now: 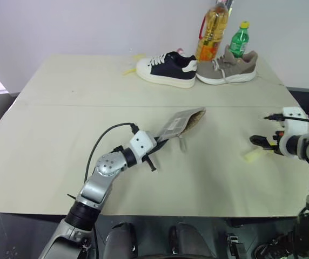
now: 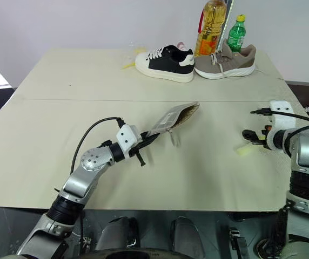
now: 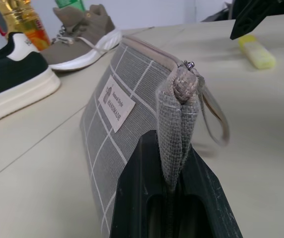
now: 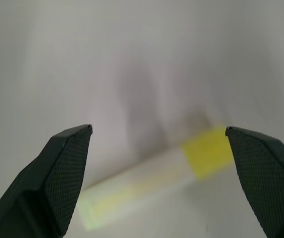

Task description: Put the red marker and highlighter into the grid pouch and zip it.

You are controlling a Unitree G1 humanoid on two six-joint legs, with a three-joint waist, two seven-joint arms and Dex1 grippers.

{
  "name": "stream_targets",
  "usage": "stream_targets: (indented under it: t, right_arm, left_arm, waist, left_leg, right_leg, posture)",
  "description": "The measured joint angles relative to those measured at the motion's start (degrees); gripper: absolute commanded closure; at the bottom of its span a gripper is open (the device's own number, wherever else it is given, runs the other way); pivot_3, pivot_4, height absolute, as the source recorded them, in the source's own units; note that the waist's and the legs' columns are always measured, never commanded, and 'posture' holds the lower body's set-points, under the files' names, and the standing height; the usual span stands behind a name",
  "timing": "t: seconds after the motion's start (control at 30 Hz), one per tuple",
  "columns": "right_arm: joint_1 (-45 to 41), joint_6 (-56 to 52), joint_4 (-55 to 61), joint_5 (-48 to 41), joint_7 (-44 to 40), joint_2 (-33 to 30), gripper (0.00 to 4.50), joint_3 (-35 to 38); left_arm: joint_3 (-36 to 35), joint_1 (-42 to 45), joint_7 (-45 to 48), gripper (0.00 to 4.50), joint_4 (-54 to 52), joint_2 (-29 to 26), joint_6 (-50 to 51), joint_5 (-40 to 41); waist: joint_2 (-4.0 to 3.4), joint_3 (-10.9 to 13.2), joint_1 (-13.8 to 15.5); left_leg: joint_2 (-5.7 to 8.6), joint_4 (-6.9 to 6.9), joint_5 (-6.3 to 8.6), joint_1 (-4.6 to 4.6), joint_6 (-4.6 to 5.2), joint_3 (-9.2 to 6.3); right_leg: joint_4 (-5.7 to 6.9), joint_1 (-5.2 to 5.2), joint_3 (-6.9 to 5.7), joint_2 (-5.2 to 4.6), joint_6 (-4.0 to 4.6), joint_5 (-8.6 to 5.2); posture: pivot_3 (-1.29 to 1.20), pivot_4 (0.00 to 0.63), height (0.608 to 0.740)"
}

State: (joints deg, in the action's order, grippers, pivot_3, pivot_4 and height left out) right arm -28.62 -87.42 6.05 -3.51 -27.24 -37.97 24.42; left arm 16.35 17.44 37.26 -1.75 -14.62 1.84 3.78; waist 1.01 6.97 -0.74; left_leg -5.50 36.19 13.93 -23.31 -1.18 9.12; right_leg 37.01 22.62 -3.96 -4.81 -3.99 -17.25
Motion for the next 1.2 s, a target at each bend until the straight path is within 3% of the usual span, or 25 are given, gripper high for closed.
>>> stream_targets:
  t: [0.33, 0.4, 0.47, 0.6, 0.7, 0.8, 0.97, 1.07, 1.2]
  right_arm:
    - [-4.6, -4.7, 0.1, 5.1, 16.0, 15.8, 0.05, 7.8]
    - [-6.6, -4.7, -1.3, 5.7, 18.2, 17.2, 0.59, 8.9]
    - [-7.8, -4.7, -2.4, 6.0, 19.5, 18.0, 1.41, 10.1]
    - [-11.0, -4.7, -5.4, 7.0, 22.5, 19.2, 3.49, 12.3]
    - [-12.2, -4.6, -6.6, 6.9, 23.2, 19.3, 3.65, 11.7]
    - [-10.0, 0.6, -4.7, 3.8, 18.6, 17.4, 3.65, 4.4]
    - [-1.5, 31.4, 4.4, 4.1, 1.4, -0.8, 3.65, -20.2]
    - [-1.0, 48.6, 6.4, 5.7, -6.3, -7.0, 3.65, -27.6]
    - [-0.8, 63.3, 5.1, 8.2, -11.8, -10.0, 3.65, -33.6]
  left_arm:
    - [1.0, 0.6, 1.0, 4.5, 1.2, 2.2, -1.2, -0.1]
    - [0.9, 0.5, 0.9, 4.5, 1.1, 2.2, -1.2, -0.3]
    - [0.9, 0.1, 0.6, 4.5, 1.0, 2.1, -1.2, -0.5]
    - [0.7, -0.9, -0.5, 4.5, 0.2, 1.7, -1.1, -0.7]
    - [0.5, -1.3, -1.3, 4.5, -0.7, 1.4, -1.0, -0.7]
    - [-0.9, -1.5, -2.2, 4.5, -1.1, 1.2, -0.5, -0.5]
    - [-5.9, -1.9, -3.5, 4.5, -3.5, 0.1, 2.1, 2.4]
    - [-7.6, -2.0, -3.6, 4.5, -4.8, -0.7, 3.8, 3.5]
    - [-7.8, -2.4, -3.6, 4.5, -6.1, -1.1, 4.8, 4.2]
  waist:
    - [-0.04, 0.0, -0.2]
    - [-0.04, 0.0, -0.2]
    - [-0.04, 0.0, -0.2]
    - [-0.04, 0.0, -0.6]
    - [-0.05, -0.1, -0.6]
    - [-0.08, 0.0, -0.7]
    - [-0.09, 0.0, -0.4]
    - [0.0, 0.0, -0.5]
    - [0.11, 0.1, -0.2]
  left_leg:
    - [-0.01, -0.03, 0.0, -0.01, 0.0, 0.01]
    - [-0.01, -0.02, 0.0, -0.01, 0.0, 0.01]
    - [-0.01, -0.02, 0.0, -0.01, 0.0, 0.01]
    - [-0.04, -0.04, 0.0, 0.02, 0.0, 0.01]
    - [-0.06, -0.05, 0.0, 0.01, 0.0, 0.01]
    - [-0.05, -0.08, 0.0, -0.02, 0.0, 0.0]
    - [-0.01, -0.12, 0.01, -0.05, 0.01, -0.03]
    - [-0.02, -0.11, 0.0, 0.05, 0.0, -0.03]
    - [-0.03, -0.05, -0.01, 0.04, -0.01, 0.0]
  right_leg:
    - [0.04, 0.04, 0.0, 0.09, -0.02, 0.0]
    - [0.04, 0.03, 0.0, 0.1, -0.02, 0.0]
    - [0.04, 0.03, 0.0, 0.09, -0.02, 0.0]
    - [0.05, 0.03, 0.01, 0.12, -0.02, 0.0]
    - [0.07, 0.04, 0.01, 0.14, -0.02, 0.0]
    - [0.05, 0.08, 0.02, 0.14, -0.02, 0.0]
    - [-0.01, 0.07, 0.03, 0.14, -0.15, -0.08]
    - [-0.01, -0.02, 0.02, 0.18, -0.18, -0.08]
    - [-0.01, -0.04, 0.01, 0.14, -0.2, -0.06]
  posture:
    - [0.0, 0.15, 0.713]
    - [0.0, 0.15, 0.713]
    - [0.0, 0.15, 0.713]
    - [0.0, 0.15, 0.713]
    - [0.0, 0.15, 0.713]
    - [0.0, 0.15, 0.713]
    - [0.0, 0.15, 0.713]
    - [0.0, 0.15, 0.713]
    - [0.0, 0.15, 0.713]
